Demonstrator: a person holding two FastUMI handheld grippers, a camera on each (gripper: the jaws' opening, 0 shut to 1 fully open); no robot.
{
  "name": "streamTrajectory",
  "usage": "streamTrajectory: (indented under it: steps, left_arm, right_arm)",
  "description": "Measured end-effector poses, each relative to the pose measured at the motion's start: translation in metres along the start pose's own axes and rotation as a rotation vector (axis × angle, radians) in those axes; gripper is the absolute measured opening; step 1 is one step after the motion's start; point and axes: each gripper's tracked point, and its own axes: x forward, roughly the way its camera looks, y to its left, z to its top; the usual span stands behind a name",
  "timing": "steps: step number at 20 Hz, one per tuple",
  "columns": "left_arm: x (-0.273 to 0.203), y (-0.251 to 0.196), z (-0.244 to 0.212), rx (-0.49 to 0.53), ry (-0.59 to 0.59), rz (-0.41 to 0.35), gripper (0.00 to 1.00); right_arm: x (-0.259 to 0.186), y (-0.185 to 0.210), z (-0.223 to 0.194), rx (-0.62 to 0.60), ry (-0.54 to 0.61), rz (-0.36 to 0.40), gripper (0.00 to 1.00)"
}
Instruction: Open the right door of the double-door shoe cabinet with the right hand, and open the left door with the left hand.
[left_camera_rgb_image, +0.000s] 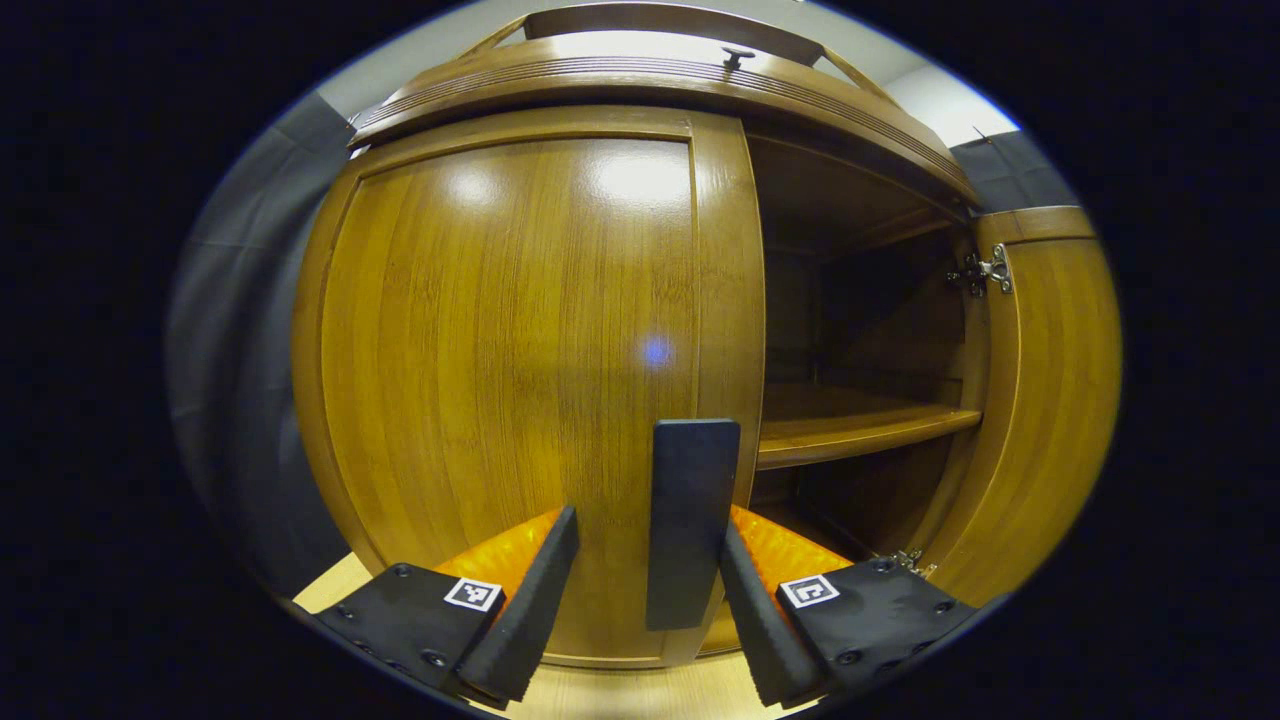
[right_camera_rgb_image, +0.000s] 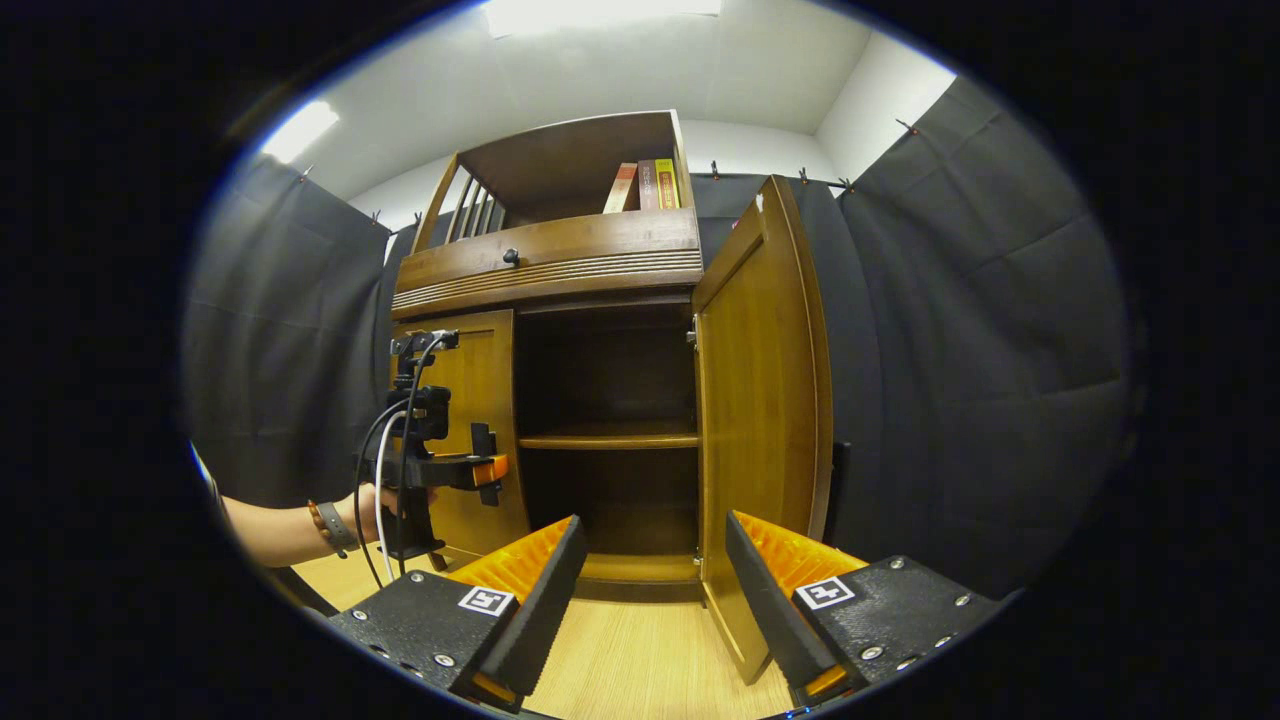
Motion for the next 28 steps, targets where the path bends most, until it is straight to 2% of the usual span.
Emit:
streamTrajectory:
  steps: [3,5,8,10,13,19,28]
  left_arm:
    - [-0.001,-0.001,0.000,-0.004,0.000,-0.005,0.86]
    - [-0.001,-0.017,0.000,-0.030,0.000,-0.063,0.68]
    - [0.000,-0.018,-0.002,-0.023,-0.015,-0.048,0.42]
    - [-0.001,-0.019,-0.002,-0.015,-0.022,-0.041,0.39]
    - [-0.011,-0.016,-0.004,-0.004,0.018,-0.036,0.38]
    - [-0.066,-0.009,-0.006,0.019,0.019,-0.031,0.36]
    - [-0.152,0.034,-0.005,0.005,0.017,0.018,0.38]
  right_arm:
    - [0.003,0.001,-0.007,-0.015,0.027,0.005,0.87]
    - [0.003,0.004,-0.008,-0.014,0.035,0.014,0.87]
    - [0.002,0.005,-0.012,-0.003,0.051,0.019,0.87]
    - [-0.001,0.006,-0.014,-0.006,0.056,0.019,0.87]
    - [-0.005,0.010,-0.022,-0.024,0.088,0.029,0.87]
    - [-0.004,0.008,-0.034,-0.039,0.122,0.026,0.87]
    - [0.022,0.046,-0.036,0.003,0.093,0.126,0.87]
